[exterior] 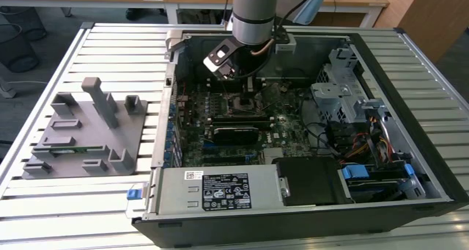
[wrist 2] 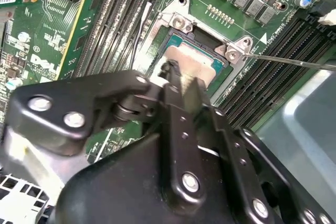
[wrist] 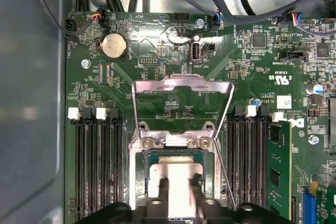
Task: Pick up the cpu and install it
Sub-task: 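Place the cpu into insertion slot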
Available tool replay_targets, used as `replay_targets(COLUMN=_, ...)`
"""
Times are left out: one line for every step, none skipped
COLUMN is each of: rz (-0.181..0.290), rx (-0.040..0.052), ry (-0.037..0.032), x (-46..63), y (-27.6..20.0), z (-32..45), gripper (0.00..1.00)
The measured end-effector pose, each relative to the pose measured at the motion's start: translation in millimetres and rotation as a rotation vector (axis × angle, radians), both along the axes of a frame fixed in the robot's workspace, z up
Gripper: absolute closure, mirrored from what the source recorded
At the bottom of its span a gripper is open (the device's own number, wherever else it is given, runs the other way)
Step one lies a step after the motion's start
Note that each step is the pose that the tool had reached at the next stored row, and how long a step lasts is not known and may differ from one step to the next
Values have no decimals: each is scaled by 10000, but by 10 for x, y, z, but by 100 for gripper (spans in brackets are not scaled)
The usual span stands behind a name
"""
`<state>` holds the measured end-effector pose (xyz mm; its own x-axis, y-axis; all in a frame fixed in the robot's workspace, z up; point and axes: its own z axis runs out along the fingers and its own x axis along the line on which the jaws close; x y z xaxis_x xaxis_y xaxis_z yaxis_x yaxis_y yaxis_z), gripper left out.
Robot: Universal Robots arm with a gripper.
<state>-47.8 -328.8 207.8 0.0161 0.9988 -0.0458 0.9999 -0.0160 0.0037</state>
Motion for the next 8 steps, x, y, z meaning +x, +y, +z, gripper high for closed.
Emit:
replay_targets(rz=0, rx=0, ry=0, x=0, y=0, z=4, gripper=77)
replay_targets(rz=0, rx=1, ry=0, x=0, y=0, z=7, gripper=77)
replay_targets(rz=0, rx=0, ry=1, x=0, y=0, z=11, gripper=83)
replay_targets(rz=0, rx=1, ry=0, x=0, y=0, z=14, gripper=88)
replay_targets(rz=0, rx=2, ry=1, x=0, y=1, z=16, gripper=88)
replay_targets(rz=0, rx=1, ry=1, x=0, y=0, z=18, gripper=89)
replay_targets(rz=0, rx=0, ry=2, x=0, y=0, z=21, gripper=89)
replay_targets(rz=0, rx=0, ry=2, x=0, y=0, z=23, gripper=89)
